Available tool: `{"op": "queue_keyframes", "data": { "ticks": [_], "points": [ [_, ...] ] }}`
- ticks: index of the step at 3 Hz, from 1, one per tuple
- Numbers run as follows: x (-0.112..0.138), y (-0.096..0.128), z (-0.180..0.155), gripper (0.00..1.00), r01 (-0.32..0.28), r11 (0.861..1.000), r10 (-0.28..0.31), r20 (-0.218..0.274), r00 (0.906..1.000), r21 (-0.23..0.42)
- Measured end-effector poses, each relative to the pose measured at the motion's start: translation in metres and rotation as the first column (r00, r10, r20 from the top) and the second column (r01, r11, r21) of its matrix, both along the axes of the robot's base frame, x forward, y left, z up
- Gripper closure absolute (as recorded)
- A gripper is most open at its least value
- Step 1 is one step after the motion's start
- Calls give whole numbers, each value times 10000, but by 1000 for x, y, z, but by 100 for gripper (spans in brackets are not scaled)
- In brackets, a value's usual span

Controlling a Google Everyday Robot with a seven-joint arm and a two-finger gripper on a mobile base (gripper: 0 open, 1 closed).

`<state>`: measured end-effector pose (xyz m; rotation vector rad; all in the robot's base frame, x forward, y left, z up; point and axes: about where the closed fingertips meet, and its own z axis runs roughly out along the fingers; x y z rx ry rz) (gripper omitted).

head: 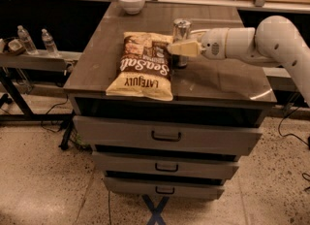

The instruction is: Move redbull can near brown chip bag

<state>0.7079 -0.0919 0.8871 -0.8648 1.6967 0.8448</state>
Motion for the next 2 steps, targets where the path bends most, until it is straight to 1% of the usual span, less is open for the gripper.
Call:
{"op": "queue_keyframes", "data": {
  "ticks": [1, 2],
  "points": [
    [-3, 10, -2, 0, 87, 9999, -87, -8, 10000, 121],
    [-6, 11, -3, 0, 351, 9992, -352, 40, 9994, 190]
  ]
}}
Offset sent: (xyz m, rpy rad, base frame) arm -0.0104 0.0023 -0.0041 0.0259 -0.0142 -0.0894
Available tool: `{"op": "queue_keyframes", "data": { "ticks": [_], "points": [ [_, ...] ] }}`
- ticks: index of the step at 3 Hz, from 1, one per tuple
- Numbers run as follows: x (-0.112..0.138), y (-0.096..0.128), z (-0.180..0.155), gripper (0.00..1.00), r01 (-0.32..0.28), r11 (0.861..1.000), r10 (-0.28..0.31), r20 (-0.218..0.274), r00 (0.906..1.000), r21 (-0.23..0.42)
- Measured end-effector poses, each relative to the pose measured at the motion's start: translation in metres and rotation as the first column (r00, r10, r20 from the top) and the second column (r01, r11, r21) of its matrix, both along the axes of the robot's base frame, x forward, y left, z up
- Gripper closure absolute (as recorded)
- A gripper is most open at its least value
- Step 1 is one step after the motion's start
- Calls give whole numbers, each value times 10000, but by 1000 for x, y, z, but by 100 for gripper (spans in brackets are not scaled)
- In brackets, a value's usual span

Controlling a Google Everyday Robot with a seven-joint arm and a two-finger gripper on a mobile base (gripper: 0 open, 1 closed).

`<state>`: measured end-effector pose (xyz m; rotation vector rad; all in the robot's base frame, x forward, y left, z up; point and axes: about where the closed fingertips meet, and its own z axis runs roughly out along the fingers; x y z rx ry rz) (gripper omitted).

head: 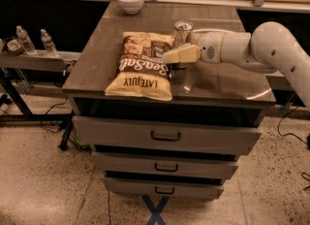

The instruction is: Move redbull can near brown chip bag

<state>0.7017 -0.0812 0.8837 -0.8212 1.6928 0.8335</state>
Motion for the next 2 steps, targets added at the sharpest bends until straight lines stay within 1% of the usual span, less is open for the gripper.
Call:
{"op": "queue_keyframes", "data": {
  "ticks": [1, 2],
  "points": [
    [10, -25, 13, 0, 658, 9976, -649, 419, 9970, -213],
    [30, -87, 61, 0, 1620, 9793, -1416, 1618, 9766, -1210]
  ]
}}
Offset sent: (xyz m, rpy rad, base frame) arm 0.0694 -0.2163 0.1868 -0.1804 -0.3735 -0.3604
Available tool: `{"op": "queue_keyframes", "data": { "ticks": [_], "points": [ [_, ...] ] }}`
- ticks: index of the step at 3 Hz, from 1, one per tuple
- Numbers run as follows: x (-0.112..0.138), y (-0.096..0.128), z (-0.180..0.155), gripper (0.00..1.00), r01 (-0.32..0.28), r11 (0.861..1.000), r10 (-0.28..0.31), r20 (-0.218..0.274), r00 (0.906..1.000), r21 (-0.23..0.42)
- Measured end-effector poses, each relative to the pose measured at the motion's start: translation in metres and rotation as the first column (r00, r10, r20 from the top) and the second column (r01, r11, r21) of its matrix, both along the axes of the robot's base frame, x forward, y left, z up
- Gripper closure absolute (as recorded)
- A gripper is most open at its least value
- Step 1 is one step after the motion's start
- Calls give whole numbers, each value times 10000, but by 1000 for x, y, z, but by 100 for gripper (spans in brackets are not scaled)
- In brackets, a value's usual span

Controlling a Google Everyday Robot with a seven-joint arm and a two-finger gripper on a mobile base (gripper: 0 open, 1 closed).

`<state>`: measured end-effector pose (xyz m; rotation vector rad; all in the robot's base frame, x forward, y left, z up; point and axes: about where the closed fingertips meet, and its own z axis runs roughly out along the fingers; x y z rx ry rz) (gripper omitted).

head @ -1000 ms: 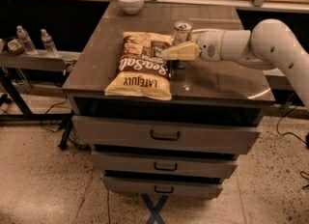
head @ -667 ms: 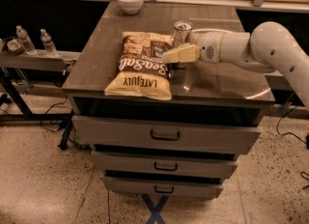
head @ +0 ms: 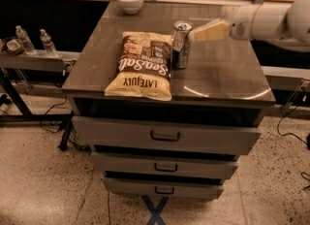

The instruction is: Move redbull can near brown chip bag

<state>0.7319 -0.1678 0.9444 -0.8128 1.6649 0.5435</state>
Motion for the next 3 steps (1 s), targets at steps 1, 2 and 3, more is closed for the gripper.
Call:
{"op": "queue_keyframes", "data": {
  "ticks": [1, 2, 3],
  "points": [
    [23, -72, 73, 0, 1205, 9842, -992, 1596, 9822, -1296],
    [19, -118, 173, 0, 2683, 9448, -1879, 3597, 9140, -1883],
    [11, -135, 211, 0, 3093, 9364, -2166, 4208, 8809, -1655]
  ]
}}
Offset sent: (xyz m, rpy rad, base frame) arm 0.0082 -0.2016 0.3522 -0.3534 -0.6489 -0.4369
